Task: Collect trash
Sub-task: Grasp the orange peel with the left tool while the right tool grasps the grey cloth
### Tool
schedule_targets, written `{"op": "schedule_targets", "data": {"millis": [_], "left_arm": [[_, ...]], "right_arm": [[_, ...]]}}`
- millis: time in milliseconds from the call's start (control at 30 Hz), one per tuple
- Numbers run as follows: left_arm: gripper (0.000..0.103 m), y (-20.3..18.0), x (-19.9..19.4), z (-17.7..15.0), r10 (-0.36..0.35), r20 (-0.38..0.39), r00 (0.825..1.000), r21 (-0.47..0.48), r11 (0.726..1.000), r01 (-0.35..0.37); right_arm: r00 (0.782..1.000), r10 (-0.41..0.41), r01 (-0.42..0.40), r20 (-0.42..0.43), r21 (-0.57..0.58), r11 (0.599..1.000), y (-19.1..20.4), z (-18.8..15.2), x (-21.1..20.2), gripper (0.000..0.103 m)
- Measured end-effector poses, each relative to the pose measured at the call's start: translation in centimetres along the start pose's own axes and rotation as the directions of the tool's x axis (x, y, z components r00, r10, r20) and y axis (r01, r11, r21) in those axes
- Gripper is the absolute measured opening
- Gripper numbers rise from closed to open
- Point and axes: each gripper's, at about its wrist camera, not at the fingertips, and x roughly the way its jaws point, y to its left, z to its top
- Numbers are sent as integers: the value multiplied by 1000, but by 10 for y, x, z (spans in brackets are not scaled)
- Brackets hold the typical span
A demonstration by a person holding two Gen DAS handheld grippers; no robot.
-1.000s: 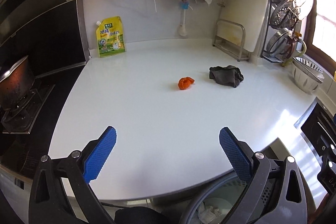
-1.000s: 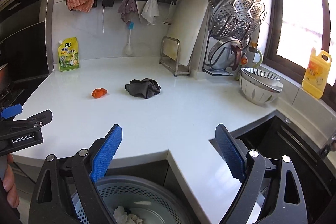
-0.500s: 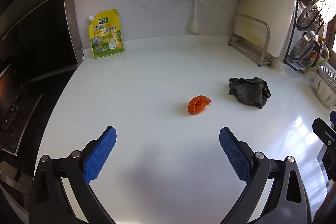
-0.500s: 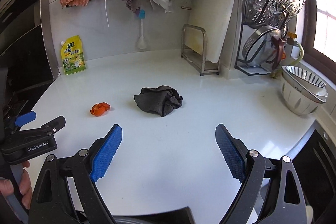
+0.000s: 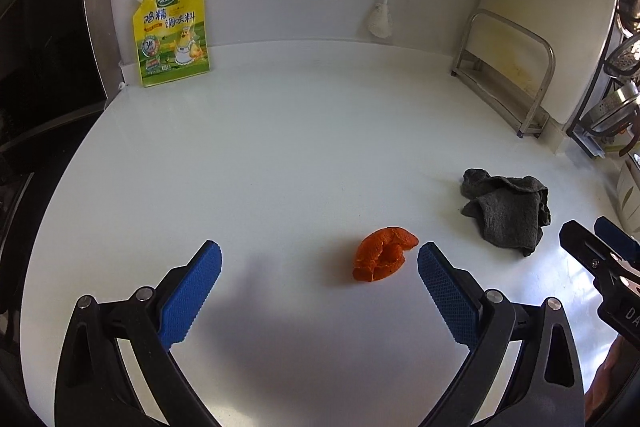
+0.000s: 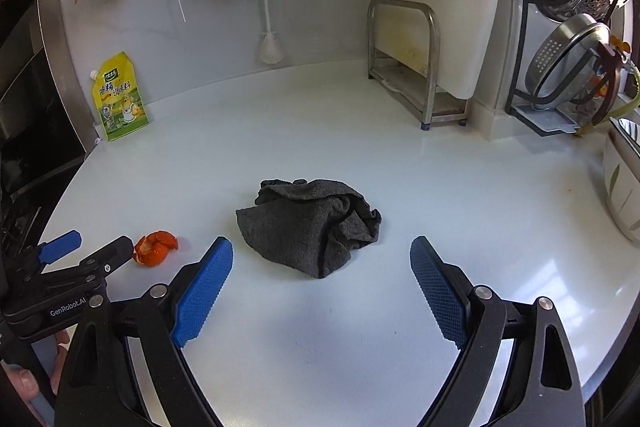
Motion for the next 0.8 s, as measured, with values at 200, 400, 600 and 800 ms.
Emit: {"op": "schedule_targets", "data": {"millis": [200,400,600,800], "left_arm": [[97,-1,12,2,4,-16,1000,-7,1000,-4],[97,-2,17,1,11,-26,1000,3,1000,-11],[97,-7,24,3,35,-46,998,14,999,-34],[97,-13,23,1,38,-39,999,28,999,-36]], "right_arm": [[998,40,-39,-47,31,999,-3,10,31,86],[995,44,-41,-93,36,999,-4,16,57,86],[990,44,-41,-134,30,999,-5,16,71,73],[990,48,-44,-131,39,998,-13,16,69,37]]}}
